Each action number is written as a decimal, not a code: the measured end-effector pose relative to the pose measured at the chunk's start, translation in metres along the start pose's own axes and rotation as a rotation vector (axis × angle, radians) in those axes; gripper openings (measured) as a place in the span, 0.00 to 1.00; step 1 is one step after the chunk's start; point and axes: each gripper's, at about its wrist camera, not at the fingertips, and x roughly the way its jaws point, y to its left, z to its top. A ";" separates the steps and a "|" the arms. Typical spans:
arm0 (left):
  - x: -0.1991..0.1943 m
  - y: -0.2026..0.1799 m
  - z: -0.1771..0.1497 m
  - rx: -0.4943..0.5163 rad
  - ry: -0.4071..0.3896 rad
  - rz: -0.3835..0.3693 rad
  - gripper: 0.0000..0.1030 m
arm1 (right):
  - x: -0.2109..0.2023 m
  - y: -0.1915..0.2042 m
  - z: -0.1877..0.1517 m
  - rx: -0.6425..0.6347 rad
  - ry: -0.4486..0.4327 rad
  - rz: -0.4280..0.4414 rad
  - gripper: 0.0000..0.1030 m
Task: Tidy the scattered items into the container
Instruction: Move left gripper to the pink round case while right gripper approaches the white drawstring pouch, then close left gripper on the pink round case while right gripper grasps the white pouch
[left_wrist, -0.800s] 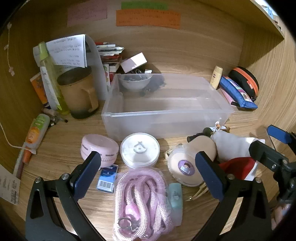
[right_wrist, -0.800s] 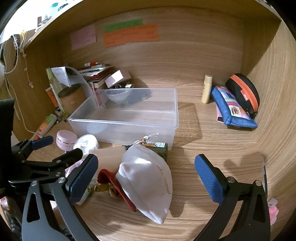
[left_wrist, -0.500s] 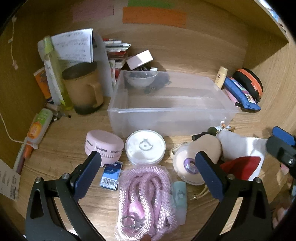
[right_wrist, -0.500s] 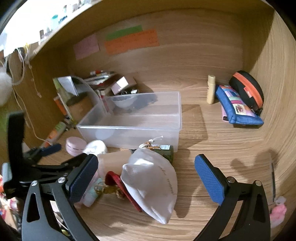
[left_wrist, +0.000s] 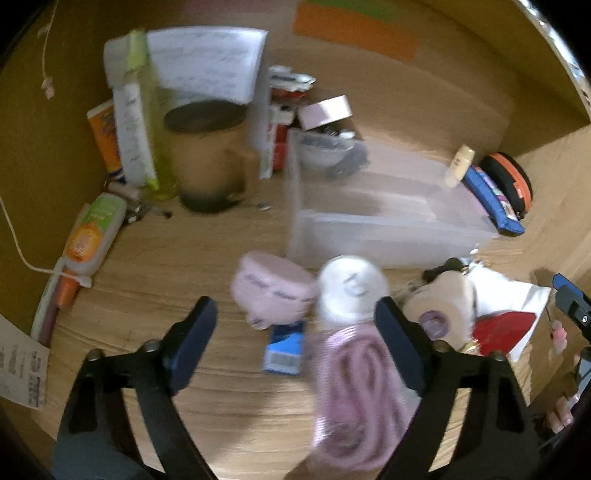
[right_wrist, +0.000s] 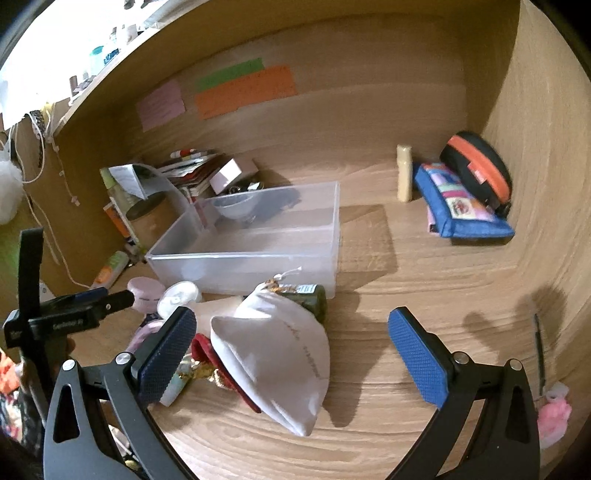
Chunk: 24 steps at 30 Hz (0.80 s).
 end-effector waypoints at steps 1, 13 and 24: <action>0.002 0.005 0.001 -0.010 0.010 0.005 0.84 | 0.002 0.001 0.000 -0.002 0.009 0.008 1.00; 0.031 0.026 0.001 -0.025 0.106 -0.026 0.84 | 0.031 0.020 0.007 -0.075 0.090 0.015 0.95; 0.054 0.013 0.009 0.055 0.126 -0.017 0.84 | 0.059 0.005 0.013 -0.082 0.222 -0.003 0.85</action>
